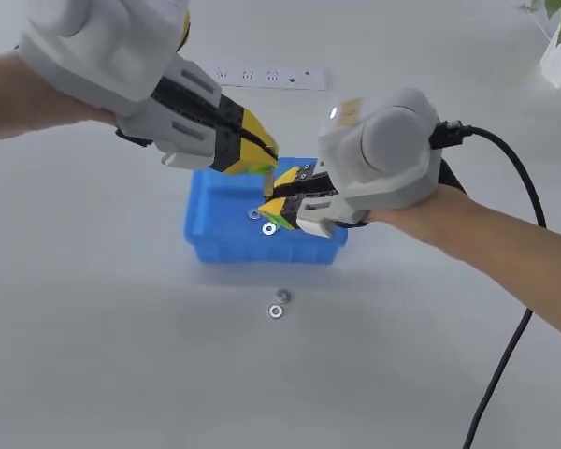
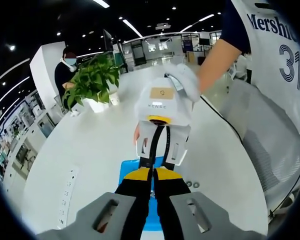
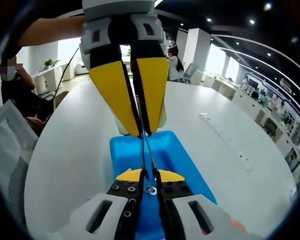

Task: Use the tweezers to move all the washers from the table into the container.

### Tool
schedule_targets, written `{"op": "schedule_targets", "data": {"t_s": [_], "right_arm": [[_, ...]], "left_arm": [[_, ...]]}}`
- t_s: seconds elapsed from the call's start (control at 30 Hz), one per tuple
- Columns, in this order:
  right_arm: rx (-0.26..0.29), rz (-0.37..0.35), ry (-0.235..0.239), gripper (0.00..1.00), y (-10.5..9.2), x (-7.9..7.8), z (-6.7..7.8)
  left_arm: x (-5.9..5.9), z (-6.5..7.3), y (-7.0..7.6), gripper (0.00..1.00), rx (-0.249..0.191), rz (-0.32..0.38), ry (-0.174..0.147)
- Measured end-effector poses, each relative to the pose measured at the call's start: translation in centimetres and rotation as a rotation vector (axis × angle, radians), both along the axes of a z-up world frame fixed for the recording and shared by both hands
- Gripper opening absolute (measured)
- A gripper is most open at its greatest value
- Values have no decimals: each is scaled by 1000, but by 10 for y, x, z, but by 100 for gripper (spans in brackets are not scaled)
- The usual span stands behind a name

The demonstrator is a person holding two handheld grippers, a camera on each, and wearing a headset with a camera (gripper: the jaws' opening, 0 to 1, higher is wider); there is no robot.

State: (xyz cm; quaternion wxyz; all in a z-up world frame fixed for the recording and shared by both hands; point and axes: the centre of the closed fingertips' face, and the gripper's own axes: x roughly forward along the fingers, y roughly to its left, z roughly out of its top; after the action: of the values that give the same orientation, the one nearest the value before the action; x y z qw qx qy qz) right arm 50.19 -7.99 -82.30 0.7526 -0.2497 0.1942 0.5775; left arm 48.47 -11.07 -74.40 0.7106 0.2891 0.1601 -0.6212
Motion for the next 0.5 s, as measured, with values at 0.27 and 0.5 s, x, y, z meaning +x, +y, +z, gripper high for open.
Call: {"op": "schedule_targets", "data": {"t_s": [0.27, 0.5], "right_arm": [[20, 12, -36, 12, -3, -17, 22], [27, 18, -41, 12, -8, -37, 28]], "left_arm": [[-19, 21, 1, 5, -8, 0, -28], [-43, 28, -5, 5, -12, -23, -28]]}}
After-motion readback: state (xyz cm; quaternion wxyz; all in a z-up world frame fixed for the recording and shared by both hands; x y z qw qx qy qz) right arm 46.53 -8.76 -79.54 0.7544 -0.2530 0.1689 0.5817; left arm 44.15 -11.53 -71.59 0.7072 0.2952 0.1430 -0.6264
